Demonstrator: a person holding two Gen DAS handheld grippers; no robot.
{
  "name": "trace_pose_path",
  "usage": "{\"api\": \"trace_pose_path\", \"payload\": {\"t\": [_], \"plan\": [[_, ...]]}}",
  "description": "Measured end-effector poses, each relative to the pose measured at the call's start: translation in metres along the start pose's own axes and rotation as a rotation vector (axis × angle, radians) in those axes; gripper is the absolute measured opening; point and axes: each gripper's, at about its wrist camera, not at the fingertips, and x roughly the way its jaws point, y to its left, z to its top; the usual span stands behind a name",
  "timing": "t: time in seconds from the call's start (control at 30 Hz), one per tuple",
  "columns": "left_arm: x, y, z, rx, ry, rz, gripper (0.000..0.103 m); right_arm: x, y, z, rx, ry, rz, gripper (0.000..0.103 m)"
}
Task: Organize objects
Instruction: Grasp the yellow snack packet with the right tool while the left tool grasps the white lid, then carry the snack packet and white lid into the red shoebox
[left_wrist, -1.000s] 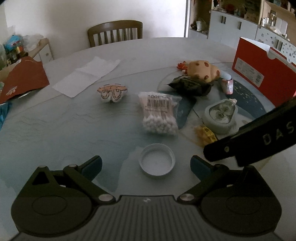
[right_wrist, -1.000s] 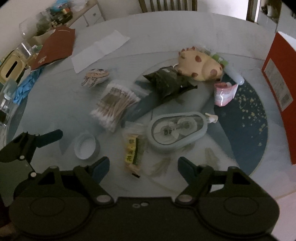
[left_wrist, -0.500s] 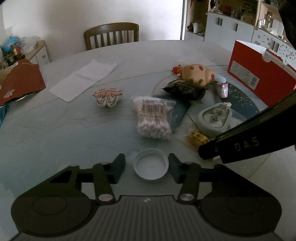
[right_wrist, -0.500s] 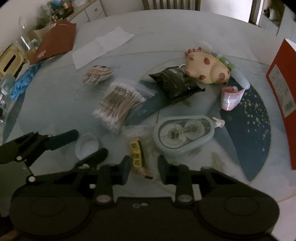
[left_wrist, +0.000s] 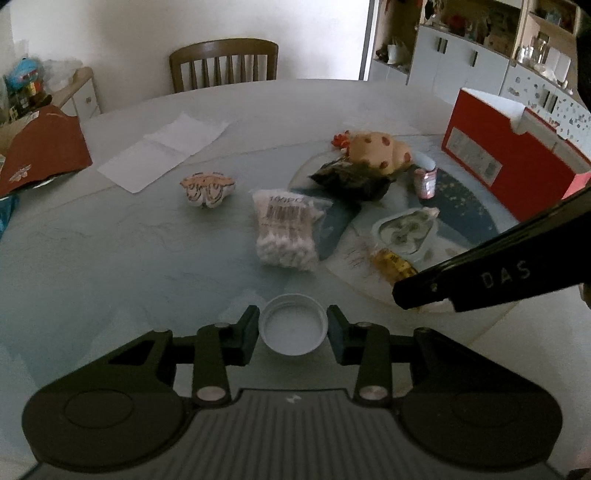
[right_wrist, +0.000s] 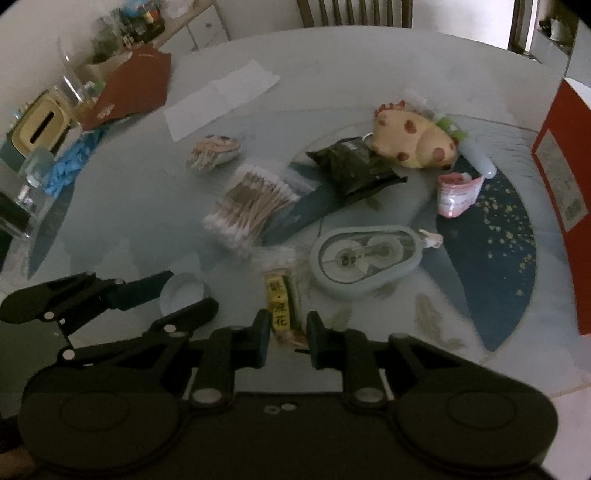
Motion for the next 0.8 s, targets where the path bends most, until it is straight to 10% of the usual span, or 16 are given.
{"api": "trace_pose_path", "payload": {"t": [0.8], "plan": [[-0.037,-0.151,0.083,0.113,-0.099,-0.122,0.038,-0.124,-0.139,-0.007,0.158,-0.168,0.011,0.02]]}}
